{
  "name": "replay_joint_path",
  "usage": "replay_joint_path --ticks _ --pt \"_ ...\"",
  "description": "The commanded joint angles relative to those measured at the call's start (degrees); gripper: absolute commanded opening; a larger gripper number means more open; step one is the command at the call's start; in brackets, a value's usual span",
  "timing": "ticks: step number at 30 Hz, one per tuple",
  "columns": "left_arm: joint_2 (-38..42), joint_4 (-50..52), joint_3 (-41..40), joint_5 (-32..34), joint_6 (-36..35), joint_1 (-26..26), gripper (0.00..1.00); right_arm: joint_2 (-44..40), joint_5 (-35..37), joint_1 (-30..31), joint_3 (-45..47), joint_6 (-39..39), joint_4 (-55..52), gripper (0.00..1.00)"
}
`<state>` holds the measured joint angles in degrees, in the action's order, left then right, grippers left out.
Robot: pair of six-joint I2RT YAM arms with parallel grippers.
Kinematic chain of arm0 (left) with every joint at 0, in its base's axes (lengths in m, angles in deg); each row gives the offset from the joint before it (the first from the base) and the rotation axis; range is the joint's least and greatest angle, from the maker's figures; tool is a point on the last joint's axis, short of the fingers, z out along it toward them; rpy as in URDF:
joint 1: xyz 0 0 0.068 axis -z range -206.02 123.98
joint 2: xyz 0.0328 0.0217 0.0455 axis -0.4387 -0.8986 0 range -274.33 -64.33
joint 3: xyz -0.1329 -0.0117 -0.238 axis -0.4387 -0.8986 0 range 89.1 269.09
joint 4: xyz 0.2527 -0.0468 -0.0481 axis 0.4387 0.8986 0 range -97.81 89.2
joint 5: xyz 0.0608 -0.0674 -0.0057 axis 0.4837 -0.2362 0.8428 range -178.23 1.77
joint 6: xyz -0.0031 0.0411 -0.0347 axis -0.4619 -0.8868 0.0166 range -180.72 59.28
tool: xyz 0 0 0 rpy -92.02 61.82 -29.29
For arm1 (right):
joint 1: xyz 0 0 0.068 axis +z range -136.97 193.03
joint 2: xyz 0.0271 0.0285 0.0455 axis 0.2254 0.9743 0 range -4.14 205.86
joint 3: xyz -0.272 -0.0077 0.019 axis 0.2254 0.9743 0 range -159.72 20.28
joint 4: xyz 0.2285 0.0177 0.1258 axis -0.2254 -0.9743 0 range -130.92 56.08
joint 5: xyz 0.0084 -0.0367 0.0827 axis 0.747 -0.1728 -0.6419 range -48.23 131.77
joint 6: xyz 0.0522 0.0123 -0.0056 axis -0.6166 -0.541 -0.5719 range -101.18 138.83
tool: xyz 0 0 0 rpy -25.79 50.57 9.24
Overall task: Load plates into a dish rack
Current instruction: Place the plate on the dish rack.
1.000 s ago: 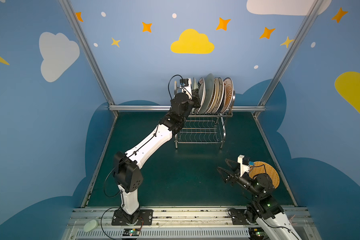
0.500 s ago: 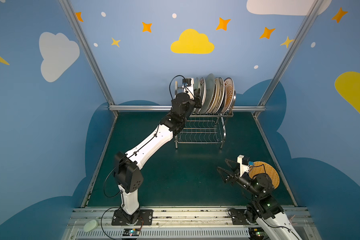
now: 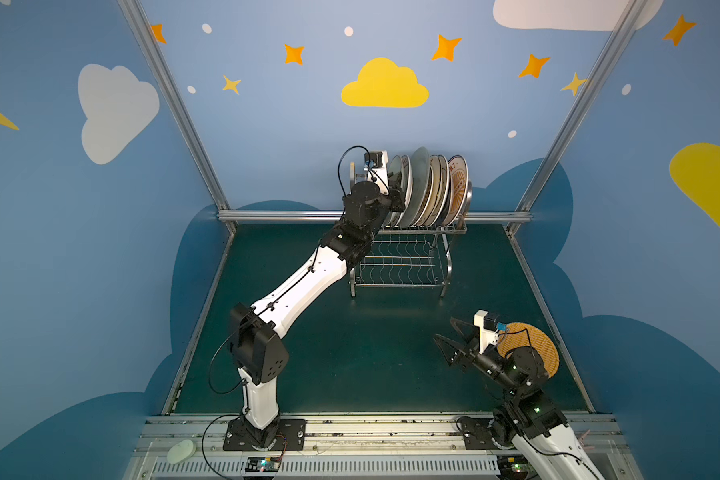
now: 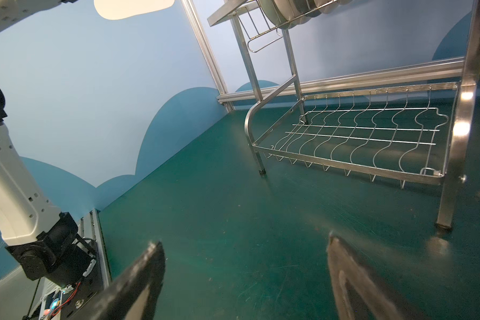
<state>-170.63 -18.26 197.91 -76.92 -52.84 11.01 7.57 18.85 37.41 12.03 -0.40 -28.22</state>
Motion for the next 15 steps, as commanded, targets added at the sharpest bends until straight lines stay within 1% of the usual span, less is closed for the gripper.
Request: replay_joint_path --ticks 1,5,10,12,13,14,15 --pt "1.12 0.04 2.25 0.07 0.75 -0.13 0.23 0.16 0.50 0.40 -1.50 0.43 -0.06 0.89" --pt "1.57 1.48 4.11 -0.19 1.21 -0.21 0.23 0.25 0.57 0.47 -1.50 0.51 -0.04 0.89" --pt "5.51 2.57 2.98 -2.02 4.28 -0.29 0.25 0.16 0.52 0.49 -1.50 0.68 -0.35 0.90" --pt "8.42 3.28 0.40 -2.90 6.45 -0.51 0.34 0.12 0.50 0.58 -1.47 0.74 -0.33 0.89" --pt "10.04 3.58 -1.22 -3.19 8.04 -0.80 0.36 0.07 0.52 0.56 -1.50 0.86 -0.38 0.90" --pt "11.96 3.71 -3.74 -4.21 9.98 -1.28 0.40 0.07 0.55 0.56 -1.50 0.91 -0.66 0.89" --pt "14.29 3.48 -6.62 -5.49 11.57 -1.60 0.46 0.01 0.44 0.62 -1.51 0.94 -0.68 0.90"
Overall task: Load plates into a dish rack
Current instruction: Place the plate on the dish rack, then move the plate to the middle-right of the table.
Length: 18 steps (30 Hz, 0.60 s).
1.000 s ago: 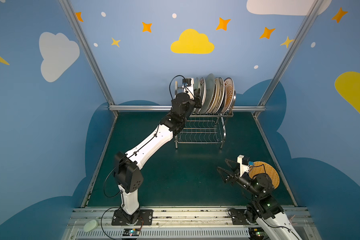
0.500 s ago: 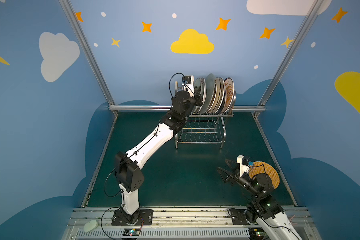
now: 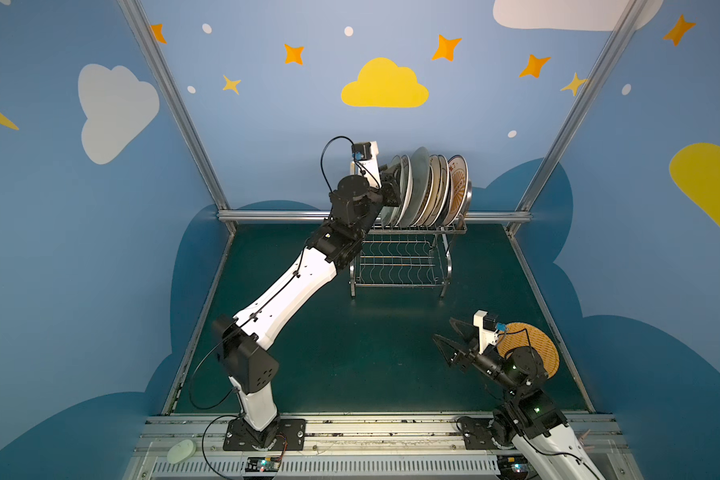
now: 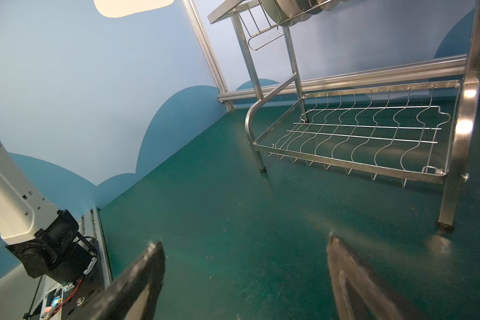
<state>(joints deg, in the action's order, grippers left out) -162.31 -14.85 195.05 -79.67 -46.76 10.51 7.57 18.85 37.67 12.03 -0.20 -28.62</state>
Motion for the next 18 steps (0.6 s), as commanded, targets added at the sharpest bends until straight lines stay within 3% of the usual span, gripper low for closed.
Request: replay_joint_path --ticks 1,3,4,11,16,18 --pt "8.17 -0.19 -6.41 -3.61 6.89 -1.38 0.54 -0.12 0.27 0.40 -1.50 0.81 -0.22 0.89" --pt "13.48 -1.20 -13.37 -5.15 9.57 -1.77 0.80 -0.26 -0.09 0.49 -1.50 1.03 -0.11 0.90" --pt "16.54 -1.72 -17.10 -6.29 10.75 -2.02 0.99 -0.42 -0.30 0.48 -1.44 1.14 0.01 0.89" --pt "39.29 10.20 -37.81 -9.67 16.40 -2.97 1.00 0.97 -0.11 0.80 -1.15 0.99 1.24 0.89" --pt "55.86 18.72 -50.85 -13.17 15.80 -3.05 1.00 2.18 8.96 0.79 -1.50 -2.71 1.38 0.90" --pt "61.00 23.20 -54.46 -13.51 15.42 -3.05 1.00 2.17 12.67 0.76 -4.27 -2.98 -3.50 0.90"
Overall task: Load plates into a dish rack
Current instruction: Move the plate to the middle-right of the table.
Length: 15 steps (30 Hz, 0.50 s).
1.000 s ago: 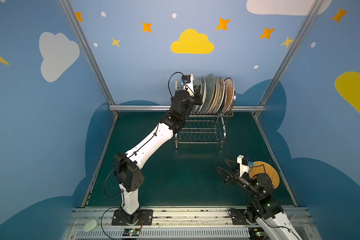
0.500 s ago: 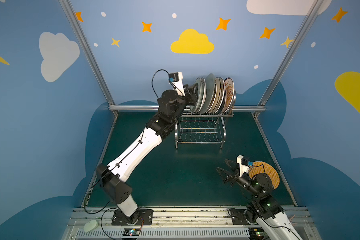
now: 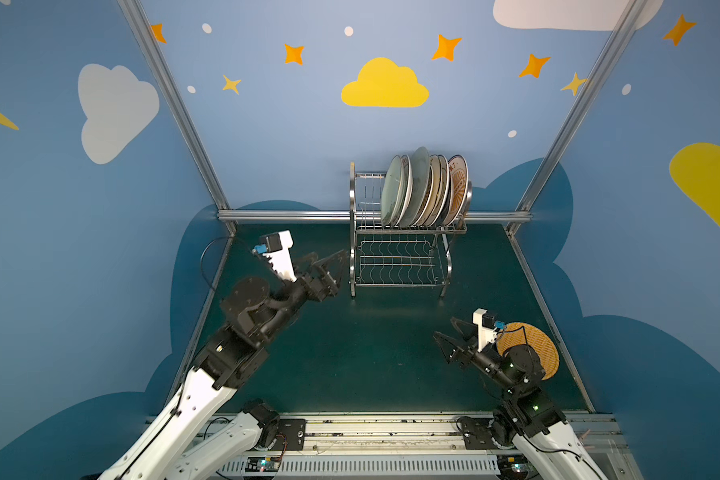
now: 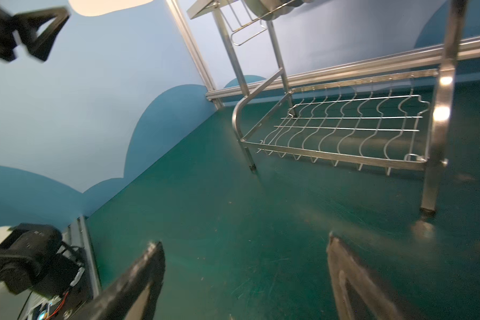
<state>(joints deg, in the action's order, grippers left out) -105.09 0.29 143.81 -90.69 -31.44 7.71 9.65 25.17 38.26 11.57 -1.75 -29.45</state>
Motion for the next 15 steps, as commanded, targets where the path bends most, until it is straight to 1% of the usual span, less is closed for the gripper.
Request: replay_joint_path --ticks 1,2,4,6,8,11,15 --pt "6.54 10.01 -5.28 -3.06 -0.64 -0.25 1.00 0.18 10.96 0.16 -6.04 -2.02 -6.84 0.90" --pt "8.85 11.29 -7.15 -3.61 -1.29 -0.24 1.00 0.34 14.60 0.05 -7.85 -2.85 -10.62 0.89" --pt "14.12 14.96 -10.90 -3.93 -2.38 -0.25 1.00 1.40 21.34 -0.23 -11.93 -4.15 -18.24 0.93" --pt "18.40 18.07 -13.67 -4.02 -3.30 -0.25 1.00 3.25 24.12 -0.64 -15.18 -6.03 -22.80 0.93" --pt "22.25 21.02 -16.04 -3.55 -3.48 -0.25 1.00 5.72 24.11 -1.04 -17.26 -7.64 -24.47 0.93" --pt "26.93 23.12 -19.14 -3.26 -2.90 -0.27 1.00 12.05 28.90 -2.53 -21.39 -11.35 -30.56 0.93" --pt "29.74 23.13 -20.86 -4.73 -0.34 -0.25 1.00 21.11 34.68 -8.63 -26.58 -15.80 -39.36 0.93"
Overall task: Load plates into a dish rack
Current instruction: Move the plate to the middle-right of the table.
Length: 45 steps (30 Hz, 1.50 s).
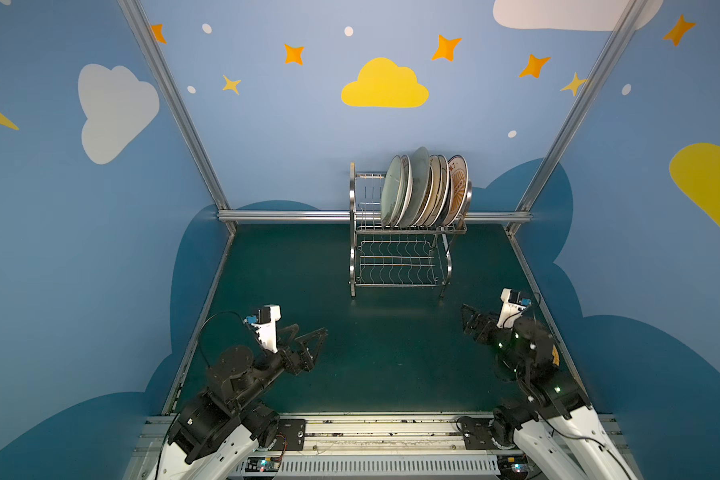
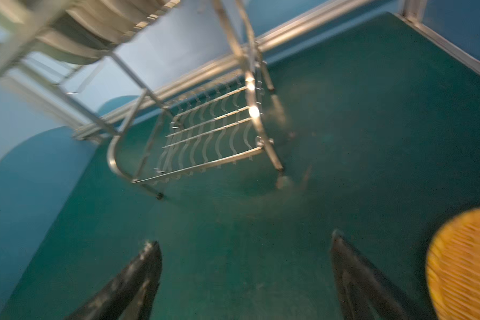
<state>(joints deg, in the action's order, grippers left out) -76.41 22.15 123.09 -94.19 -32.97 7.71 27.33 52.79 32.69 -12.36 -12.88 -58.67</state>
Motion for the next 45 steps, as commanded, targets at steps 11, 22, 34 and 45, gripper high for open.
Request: replay_joint_path --ticks 11,22,34,45 --pt "0.65 1.77 -0.43 -3.20 1.09 -0.25 1.00 18.91 -3.25 -37.29 -4.24 -13.56 -14.70 0.93" --pt "1.09 2.06 -0.51 -2.48 1.10 -0.25 1.00 22.22 -7.53 -59.02 1.88 -13.76 -9.68 0.93" --pt "0.30 2.14 -0.69 -1.54 1.39 -0.25 1.00 21.63 -25.41 -64.35 10.70 -8.90 6.47 0.93" --pt "-0.48 2.04 -0.69 -1.27 1.34 -0.33 1.00 26.89 -42.00 -55.59 15.17 -6.27 23.02 0.93"
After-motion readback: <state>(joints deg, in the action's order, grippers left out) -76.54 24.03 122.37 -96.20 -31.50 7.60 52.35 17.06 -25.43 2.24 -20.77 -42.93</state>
